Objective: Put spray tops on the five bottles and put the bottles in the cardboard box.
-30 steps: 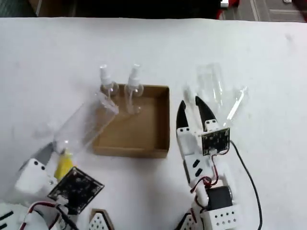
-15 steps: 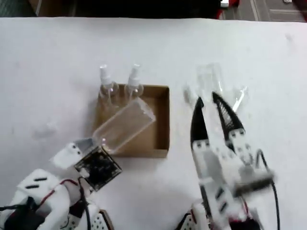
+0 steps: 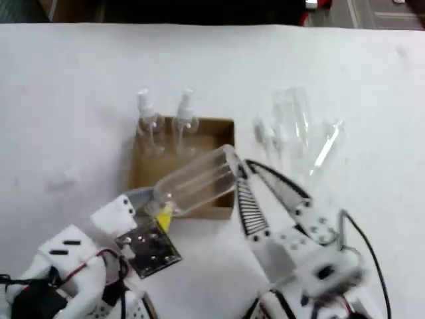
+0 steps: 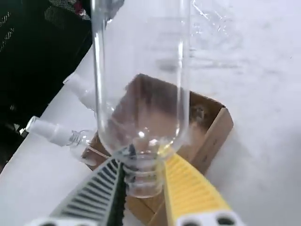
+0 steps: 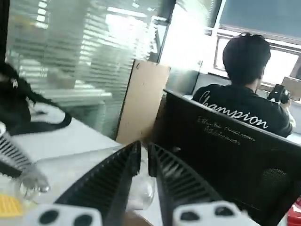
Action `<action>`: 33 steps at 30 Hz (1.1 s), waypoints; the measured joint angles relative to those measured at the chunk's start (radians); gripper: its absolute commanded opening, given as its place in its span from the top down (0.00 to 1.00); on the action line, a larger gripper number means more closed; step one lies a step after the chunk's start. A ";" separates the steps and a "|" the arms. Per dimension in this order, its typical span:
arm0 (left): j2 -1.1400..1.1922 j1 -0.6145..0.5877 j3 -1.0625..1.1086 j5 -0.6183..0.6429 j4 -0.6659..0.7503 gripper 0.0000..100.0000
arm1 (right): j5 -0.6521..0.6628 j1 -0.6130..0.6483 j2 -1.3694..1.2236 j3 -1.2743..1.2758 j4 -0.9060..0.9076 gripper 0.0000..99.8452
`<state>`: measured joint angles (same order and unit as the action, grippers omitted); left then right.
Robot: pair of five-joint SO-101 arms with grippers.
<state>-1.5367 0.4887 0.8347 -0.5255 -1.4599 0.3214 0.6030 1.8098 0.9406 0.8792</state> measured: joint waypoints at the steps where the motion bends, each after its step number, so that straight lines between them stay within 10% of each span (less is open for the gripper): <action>1: 0.003 0.000 0.017 0.000 0.011 0.98 | 0.051 0.017 0.000 0.028 0.003 0.98; 27: -0.005 0.006 0.078 0.109 0.138 0.98 | 0.302 0.038 -0.005 0.178 0.250 0.98; 33: -0.006 0.006 0.078 0.109 0.141 0.98 | 0.308 0.087 -0.002 -0.015 0.359 0.73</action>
<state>-1.5428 0.4948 0.9129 -0.4166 -1.3188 0.6299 0.6905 1.8082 0.9252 1.2382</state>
